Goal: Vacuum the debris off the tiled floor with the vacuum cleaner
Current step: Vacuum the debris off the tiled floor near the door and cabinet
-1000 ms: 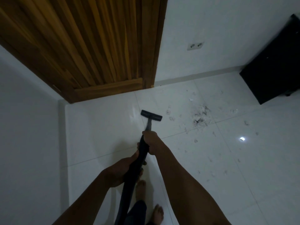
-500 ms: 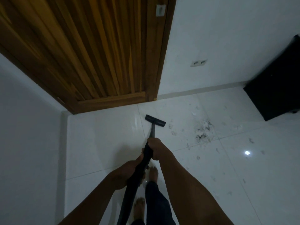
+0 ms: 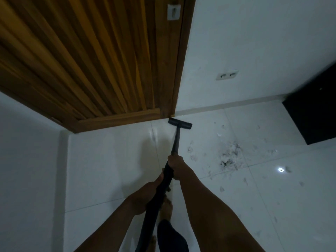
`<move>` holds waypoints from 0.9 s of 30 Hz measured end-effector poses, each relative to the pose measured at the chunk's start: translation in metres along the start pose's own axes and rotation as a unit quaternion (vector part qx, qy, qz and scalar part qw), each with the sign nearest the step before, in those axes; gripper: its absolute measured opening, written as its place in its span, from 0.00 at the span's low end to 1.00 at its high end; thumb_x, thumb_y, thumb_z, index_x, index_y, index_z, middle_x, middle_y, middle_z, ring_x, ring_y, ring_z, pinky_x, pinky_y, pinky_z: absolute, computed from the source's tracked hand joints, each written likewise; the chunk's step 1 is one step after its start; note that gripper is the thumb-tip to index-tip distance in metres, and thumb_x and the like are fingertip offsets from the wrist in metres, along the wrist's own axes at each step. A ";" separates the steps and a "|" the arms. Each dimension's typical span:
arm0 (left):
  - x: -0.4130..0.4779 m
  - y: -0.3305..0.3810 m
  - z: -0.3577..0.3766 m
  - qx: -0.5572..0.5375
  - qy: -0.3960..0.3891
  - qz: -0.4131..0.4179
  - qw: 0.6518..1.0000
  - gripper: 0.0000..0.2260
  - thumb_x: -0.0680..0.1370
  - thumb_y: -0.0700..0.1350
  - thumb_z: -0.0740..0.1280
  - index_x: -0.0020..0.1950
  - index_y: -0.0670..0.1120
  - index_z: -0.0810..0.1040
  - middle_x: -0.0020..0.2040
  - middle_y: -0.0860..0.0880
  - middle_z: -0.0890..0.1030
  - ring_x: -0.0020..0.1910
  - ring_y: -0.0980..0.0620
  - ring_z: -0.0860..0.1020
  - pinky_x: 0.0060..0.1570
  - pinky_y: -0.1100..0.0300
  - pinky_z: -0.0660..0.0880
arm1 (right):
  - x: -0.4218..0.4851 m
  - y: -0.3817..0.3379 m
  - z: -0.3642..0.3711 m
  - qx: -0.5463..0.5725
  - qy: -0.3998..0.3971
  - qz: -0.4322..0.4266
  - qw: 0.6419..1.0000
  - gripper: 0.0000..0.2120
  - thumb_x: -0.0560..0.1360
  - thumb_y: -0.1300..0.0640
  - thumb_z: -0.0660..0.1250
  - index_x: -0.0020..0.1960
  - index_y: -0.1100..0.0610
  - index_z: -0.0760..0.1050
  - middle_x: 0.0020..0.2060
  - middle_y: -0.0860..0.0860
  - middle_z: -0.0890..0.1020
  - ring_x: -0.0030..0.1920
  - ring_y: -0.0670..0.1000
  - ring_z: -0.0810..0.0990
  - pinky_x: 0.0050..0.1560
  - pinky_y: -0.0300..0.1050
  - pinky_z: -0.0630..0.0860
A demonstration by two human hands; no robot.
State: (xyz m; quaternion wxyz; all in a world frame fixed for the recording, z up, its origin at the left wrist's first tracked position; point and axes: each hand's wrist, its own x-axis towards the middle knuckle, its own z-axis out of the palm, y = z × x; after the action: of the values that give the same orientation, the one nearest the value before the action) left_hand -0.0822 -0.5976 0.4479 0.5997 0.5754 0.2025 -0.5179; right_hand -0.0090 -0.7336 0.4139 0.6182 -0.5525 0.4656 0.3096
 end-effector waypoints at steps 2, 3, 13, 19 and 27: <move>0.008 0.008 0.002 -0.016 -0.023 -0.008 1.000 0.28 0.79 0.64 0.57 0.54 0.39 0.78 0.35 0.45 0.80 0.31 0.49 0.78 0.34 0.57 0.76 | 0.007 -0.010 -0.003 -0.019 0.001 -0.016 1.000 0.13 0.81 0.62 0.56 0.64 0.64 0.66 0.40 0.59 0.74 0.32 0.57 0.78 0.29 0.45 0.77; 0.009 0.011 0.000 -0.028 -0.032 -0.012 0.999 0.29 0.79 0.65 0.59 0.55 0.39 0.78 0.35 0.45 0.80 0.31 0.49 0.78 0.34 0.56 0.76 | 0.009 -0.013 -0.003 -0.028 0.006 -0.025 0.999 0.13 0.81 0.62 0.56 0.64 0.65 0.67 0.40 0.58 0.74 0.31 0.56 0.78 0.28 0.44 0.77; 0.024 0.027 0.001 -0.054 -0.025 -0.030 0.998 0.28 0.80 0.64 0.59 0.55 0.39 0.78 0.37 0.42 0.79 0.32 0.47 0.76 0.36 0.55 0.76 | 0.017 -0.033 -0.008 -0.033 -0.010 -0.038 0.999 0.11 0.81 0.61 0.59 0.61 0.64 0.68 0.42 0.58 0.73 0.41 0.57 0.78 0.41 0.49 0.81; 0.003 0.024 -0.011 -0.012 0.001 -0.008 1.000 0.22 0.82 0.59 0.59 0.47 0.40 0.76 0.34 0.43 0.75 0.28 0.49 0.73 0.30 0.59 0.73 | 0.003 -0.012 0.005 0.120 -0.032 -0.006 0.992 0.18 0.78 0.57 0.65 0.65 0.62 0.69 0.44 0.62 0.77 0.30 0.58 0.81 0.33 0.51 0.80; -0.073 -0.021 -0.061 -0.029 -0.129 -0.017 0.991 0.23 0.71 0.62 0.70 0.43 0.41 0.78 0.37 0.44 0.73 0.33 0.47 0.73 0.37 0.55 0.71 | -0.076 0.045 0.053 0.224 -0.042 -0.034 0.973 0.08 0.81 0.58 0.60 0.58 0.60 0.67 0.41 0.59 0.74 0.31 0.57 0.78 0.33 0.50 0.77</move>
State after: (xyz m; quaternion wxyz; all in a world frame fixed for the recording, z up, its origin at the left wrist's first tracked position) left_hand -0.1061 -0.5105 0.4834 0.6285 0.4823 0.1483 -0.5919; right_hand -0.0654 -0.6632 0.4635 0.7554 -0.4016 0.4778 0.1994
